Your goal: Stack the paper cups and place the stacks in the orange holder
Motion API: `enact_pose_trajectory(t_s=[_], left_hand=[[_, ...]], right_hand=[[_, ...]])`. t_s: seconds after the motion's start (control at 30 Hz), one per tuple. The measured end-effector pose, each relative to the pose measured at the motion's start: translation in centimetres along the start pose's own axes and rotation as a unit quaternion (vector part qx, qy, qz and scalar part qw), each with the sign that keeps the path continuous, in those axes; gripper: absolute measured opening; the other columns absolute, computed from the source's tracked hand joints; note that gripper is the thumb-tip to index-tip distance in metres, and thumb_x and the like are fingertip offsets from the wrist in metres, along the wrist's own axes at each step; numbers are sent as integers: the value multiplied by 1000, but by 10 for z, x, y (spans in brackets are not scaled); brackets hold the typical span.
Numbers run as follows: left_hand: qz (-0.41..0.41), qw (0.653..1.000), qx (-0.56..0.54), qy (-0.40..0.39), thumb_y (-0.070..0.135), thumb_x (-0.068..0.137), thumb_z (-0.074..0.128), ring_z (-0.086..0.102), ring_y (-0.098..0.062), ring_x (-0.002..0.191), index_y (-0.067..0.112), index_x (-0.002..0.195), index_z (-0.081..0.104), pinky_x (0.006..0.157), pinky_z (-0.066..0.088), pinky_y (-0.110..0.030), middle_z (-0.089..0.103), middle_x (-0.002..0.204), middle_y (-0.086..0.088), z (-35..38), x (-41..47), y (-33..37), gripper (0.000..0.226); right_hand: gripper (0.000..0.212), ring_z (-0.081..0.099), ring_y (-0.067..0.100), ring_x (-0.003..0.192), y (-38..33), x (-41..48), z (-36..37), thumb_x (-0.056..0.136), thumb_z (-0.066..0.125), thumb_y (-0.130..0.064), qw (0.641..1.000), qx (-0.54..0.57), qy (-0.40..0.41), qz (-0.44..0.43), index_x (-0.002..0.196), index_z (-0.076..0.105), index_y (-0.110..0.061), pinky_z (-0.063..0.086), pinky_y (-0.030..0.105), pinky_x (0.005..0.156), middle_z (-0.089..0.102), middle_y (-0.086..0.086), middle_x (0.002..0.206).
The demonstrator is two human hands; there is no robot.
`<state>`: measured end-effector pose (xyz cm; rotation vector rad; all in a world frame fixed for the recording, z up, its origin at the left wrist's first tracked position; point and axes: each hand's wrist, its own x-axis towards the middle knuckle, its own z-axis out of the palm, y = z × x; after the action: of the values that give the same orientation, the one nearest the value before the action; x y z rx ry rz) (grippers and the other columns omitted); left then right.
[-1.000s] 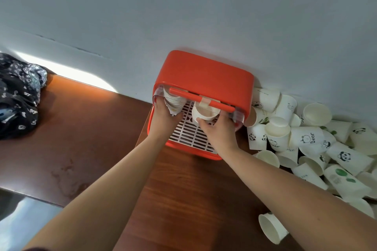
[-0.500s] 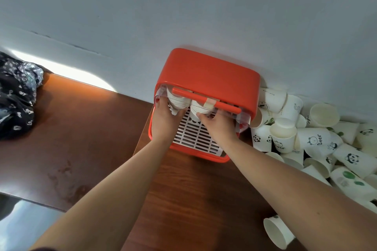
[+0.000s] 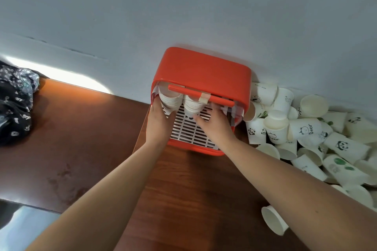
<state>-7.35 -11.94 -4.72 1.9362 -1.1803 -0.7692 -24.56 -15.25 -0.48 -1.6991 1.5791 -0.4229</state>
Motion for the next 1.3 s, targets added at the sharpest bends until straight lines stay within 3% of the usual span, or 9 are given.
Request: enact_pose_trajectory(t_s=[0.1, 0.27, 0.47, 0.57, 0.63, 0.77, 1.0, 1.2, 1.3], left_hand=[[-16, 1000, -9, 3, 24, 94, 64, 49, -22, 135, 22, 150, 30, 107, 47, -45, 49, 147, -4, -10, -13, 5, 65], [-47, 999, -1, 11, 22, 93, 59, 58, -22, 109, 11, 128, 49, 91, 52, -42, 53, 124, -4, -21, -61, 33, 38], [-2, 996, 11, -85, 18, 93, 61, 58, -18, 92, 15, 102, 57, 80, 45, -32, 62, 99, -1, 14, -145, 67, 10], [39, 985, 28, -166, 17, 93, 64, 56, -13, 82, 14, 98, 60, 73, 38, -20, 62, 90, 3, 48, -192, 88, 7], [66, 969, 54, -230, 20, 93, 65, 56, -10, 84, 14, 100, 62, 72, 37, -15, 63, 94, 4, 76, -227, 101, 9], [81, 947, 101, -295, 29, 90, 69, 56, -11, 99, 19, 107, 62, 85, 45, -22, 58, 108, 6, 133, -285, 116, 21], [46, 940, 222, -257, 38, 84, 77, 35, -28, 139, 17, 146, 40, 113, 37, -44, 34, 151, -9, 198, -326, 118, 76], [30, 923, 302, -236, 34, 87, 73, 32, -30, 143, 23, 152, 32, 115, 35, -49, 33, 155, -9, 215, -316, 109, 78], [19, 922, 308, -232, 28, 88, 71, 38, -31, 137, 24, 150, 34, 109, 39, -49, 40, 146, -10, 217, -318, 105, 72]], right_hand=[[56, 51, 17, 128, 6, -27, -15, 93, 63, -39, 999, -30, -21, 5, 141, 45, -16, 43, 33, 104, 53, 2, 139], [40, 56, 11, 118, 33, -81, -55, 92, 63, -37, 999, -33, -25, 10, 127, 56, -18, 49, 34, 101, 58, -1, 126], [40, 55, 12, 116, 94, -149, -122, 93, 63, -34, 997, -65, 11, 32, 126, 56, -13, 43, 26, 97, 56, 0, 125], [42, 56, 16, 115, 137, -181, -159, 92, 62, -35, 994, -107, 15, 34, 127, 55, -14, 45, 33, 98, 53, 2, 126], [45, 53, 16, 114, 166, -207, -183, 93, 62, -35, 990, -130, 12, 44, 131, 53, -13, 44, 33, 99, 49, 2, 130], [51, 49, 18, 120, 222, -259, -218, 91, 63, -33, 982, -183, -34, 21, 137, 48, -15, 42, 32, 98, 44, 2, 135], [57, 46, 14, 124, 267, -320, -220, 89, 63, -50, 961, -207, -175, -57, 135, 50, -19, 42, 31, 103, 43, -3, 133], [87, 40, 21, 126, 283, -354, -179, 75, 67, -67, 911, -263, -289, -130, 143, 37, -21, 39, 40, 107, 41, 1, 138], [85, 42, 26, 122, 296, -364, -157, 74, 69, -59, 884, -312, -313, -154, 141, 36, -18, 40, 43, 104, 42, 7, 134]])
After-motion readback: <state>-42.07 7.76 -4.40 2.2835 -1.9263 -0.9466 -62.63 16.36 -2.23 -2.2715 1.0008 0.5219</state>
